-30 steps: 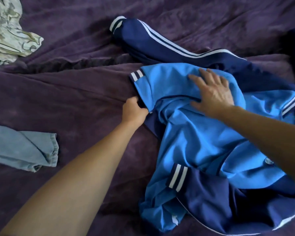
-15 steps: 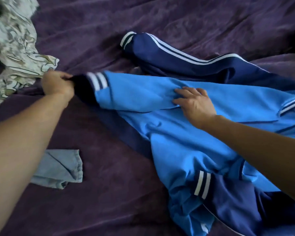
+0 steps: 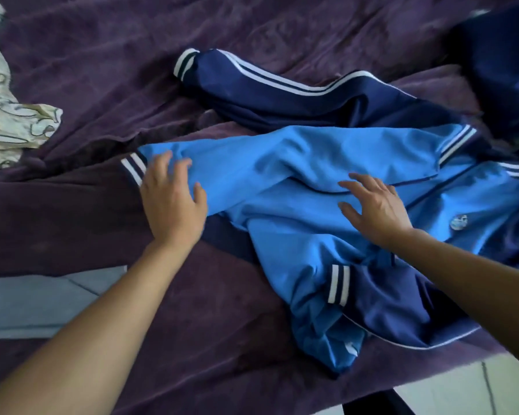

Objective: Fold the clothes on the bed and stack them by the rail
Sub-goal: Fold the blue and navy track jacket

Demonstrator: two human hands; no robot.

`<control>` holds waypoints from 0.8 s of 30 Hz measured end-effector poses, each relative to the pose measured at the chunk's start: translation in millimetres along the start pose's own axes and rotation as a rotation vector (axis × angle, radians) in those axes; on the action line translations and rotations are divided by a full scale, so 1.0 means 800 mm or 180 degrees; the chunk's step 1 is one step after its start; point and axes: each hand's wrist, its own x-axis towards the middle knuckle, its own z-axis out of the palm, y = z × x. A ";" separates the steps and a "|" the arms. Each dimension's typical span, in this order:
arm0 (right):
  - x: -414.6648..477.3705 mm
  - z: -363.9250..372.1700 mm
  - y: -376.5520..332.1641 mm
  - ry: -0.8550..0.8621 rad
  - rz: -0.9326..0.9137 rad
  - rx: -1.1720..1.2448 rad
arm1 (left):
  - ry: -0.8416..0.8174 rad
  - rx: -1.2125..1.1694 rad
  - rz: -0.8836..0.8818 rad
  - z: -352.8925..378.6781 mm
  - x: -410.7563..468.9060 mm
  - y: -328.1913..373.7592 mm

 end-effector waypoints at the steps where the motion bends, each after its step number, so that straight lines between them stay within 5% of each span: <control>1: -0.020 -0.009 0.014 0.0031 0.0044 0.0045 | -0.0096 -0.0127 0.0241 0.001 -0.022 0.020; 5: -0.114 -0.034 0.038 0.0007 -0.0507 0.0123 | -0.0913 0.0170 0.0463 0.019 -0.113 0.069; 9: -0.189 -0.007 0.022 -0.1346 -0.1055 -0.0495 | -0.1698 0.0688 0.0500 0.042 -0.168 0.090; 11: -0.193 0.006 0.031 -0.1567 -0.1038 -0.0764 | -0.1808 0.0764 0.0396 0.047 -0.179 0.099; 19: -0.045 -0.081 0.142 0.0317 0.0865 0.0306 | -0.1543 0.0572 0.0255 0.043 -0.198 0.133; 24: 0.022 -0.114 0.175 0.0033 0.1255 0.0426 | -0.1291 0.0419 0.0517 0.062 -0.214 0.173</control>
